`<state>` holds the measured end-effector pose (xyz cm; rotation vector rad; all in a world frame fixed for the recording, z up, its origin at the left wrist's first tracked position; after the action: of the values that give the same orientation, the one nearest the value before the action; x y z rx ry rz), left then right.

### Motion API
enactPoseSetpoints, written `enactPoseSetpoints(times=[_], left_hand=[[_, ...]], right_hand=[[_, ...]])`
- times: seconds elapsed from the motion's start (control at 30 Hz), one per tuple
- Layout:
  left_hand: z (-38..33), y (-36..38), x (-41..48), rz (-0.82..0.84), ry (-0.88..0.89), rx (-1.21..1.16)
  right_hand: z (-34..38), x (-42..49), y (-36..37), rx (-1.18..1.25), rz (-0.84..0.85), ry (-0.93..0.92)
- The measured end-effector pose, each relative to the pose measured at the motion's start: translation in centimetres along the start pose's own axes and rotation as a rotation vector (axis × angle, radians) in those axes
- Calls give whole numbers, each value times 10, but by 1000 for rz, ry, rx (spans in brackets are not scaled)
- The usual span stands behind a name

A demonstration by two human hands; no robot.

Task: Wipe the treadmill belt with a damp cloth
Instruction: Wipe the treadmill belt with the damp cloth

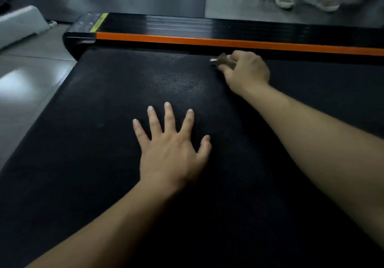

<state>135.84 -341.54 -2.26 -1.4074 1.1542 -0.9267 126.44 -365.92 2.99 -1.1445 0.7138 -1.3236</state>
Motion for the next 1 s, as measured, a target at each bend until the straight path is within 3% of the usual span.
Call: enactPoseSetpoints(times=[0.07,0.2,0.4,0.57,0.7,0.77,0.9,1.0], left_hand=[[1,0,0,5,-3,5],[1,-1,-1,-9,0,-7],[1,0,0,6,1,3],[0,-1,-1,-5,3,-5],[0,-1,-1,-14,-1,-23],[2,-2,-2,-17,-2,-30],[1,-2,-3,-13,3,-53],[-1,-5,-4,-30,3,-99]], right_hand=[[-9,3,-5,-38,31,-49],[-53,26,-35,-61,-39,211],[-16,-77,-24,8,91,-192],[-62,-40,-47,-18,-19,103],[-18,-129,-32,77,88,-175],[-24,-136,-38,14,105,-238],[-75,-79,-55,-67,16,62],[-51,-125,-46,-11,-13,-29]])
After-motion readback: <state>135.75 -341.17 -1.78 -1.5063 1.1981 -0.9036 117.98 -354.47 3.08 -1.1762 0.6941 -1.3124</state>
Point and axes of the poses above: each hand's wrist, its own x-axis towards the middle knuckle, its own y-axis out of the palm, z = x × y, the point moved 9 cm from there along x, towards the middle knuckle, and after that the axes turned 11 degrees about y, right-handed, at the moved point
